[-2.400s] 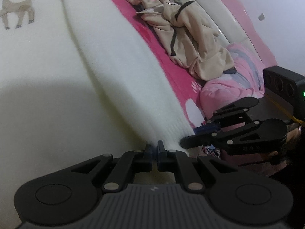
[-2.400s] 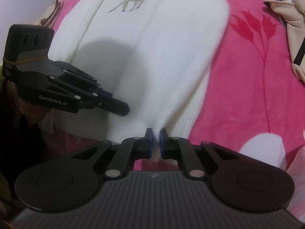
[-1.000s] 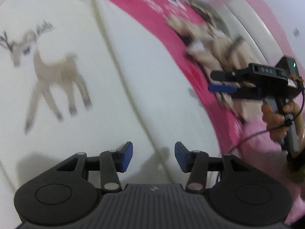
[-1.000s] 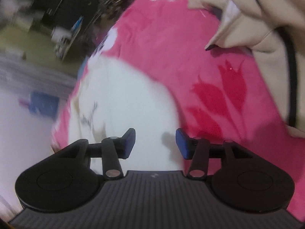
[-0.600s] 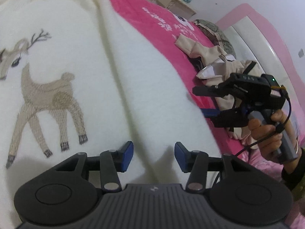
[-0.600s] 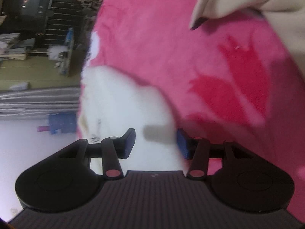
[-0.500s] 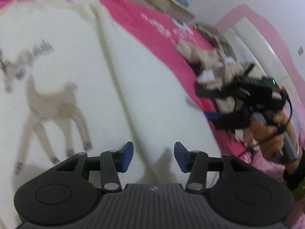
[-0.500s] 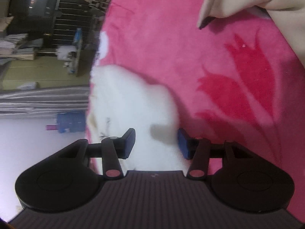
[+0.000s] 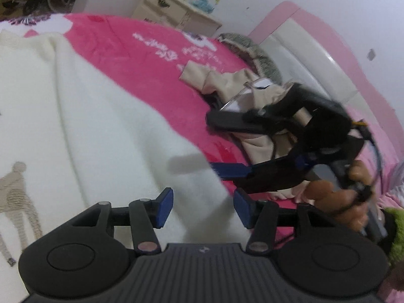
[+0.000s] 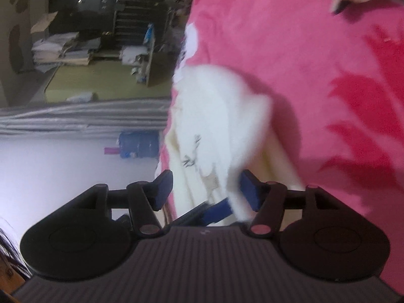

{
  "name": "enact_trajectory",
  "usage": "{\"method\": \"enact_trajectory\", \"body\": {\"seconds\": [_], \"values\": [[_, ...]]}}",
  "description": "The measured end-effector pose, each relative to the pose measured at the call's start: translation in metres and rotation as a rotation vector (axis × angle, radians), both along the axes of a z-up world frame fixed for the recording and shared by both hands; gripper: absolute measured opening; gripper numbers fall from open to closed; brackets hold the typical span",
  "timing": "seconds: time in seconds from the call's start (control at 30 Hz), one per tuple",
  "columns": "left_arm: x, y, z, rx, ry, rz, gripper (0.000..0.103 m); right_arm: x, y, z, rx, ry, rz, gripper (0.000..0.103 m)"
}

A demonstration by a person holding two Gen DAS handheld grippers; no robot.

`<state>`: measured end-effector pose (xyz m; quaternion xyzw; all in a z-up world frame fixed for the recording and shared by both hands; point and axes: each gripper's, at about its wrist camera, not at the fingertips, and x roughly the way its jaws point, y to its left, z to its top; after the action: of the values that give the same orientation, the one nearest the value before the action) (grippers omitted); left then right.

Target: Fold clothes

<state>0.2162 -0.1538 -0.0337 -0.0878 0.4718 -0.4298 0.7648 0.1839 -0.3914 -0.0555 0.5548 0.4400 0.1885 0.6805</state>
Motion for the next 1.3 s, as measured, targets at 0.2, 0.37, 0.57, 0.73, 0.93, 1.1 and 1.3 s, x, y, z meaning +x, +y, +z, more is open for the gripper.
{"method": "enact_trajectory", "body": {"seconds": [0.2,0.37,0.57,0.73,0.93,1.1,1.3], "values": [[0.006,0.002,-0.014,0.017,0.029,0.049,0.025,0.011,0.01,0.003,0.023,-0.015,0.045,0.063],[0.008,0.022,-0.022,-0.049,0.083,0.1,0.018,0.001,-0.014,0.004,0.06,-0.03,0.003,0.063],[0.01,0.047,-0.027,-0.156,0.136,0.142,0.018,-0.014,-0.036,0.02,-0.225,-0.069,-0.07,0.061],[0.01,0.059,-0.028,-0.203,0.151,0.16,0.018,-0.004,0.012,0.029,-0.566,-0.161,0.131,0.059],[0.009,0.071,-0.027,-0.246,0.159,0.176,0.018,0.011,0.049,0.021,-0.776,-0.267,0.253,0.048],[0.005,0.077,-0.022,-0.256,0.136,0.17,0.018,0.024,0.055,0.002,-0.815,-0.279,0.221,0.017],[0.004,0.084,-0.026,-0.243,0.141,0.183,0.018,0.015,0.031,-0.006,-0.745,-0.261,0.064,0.011]]}}
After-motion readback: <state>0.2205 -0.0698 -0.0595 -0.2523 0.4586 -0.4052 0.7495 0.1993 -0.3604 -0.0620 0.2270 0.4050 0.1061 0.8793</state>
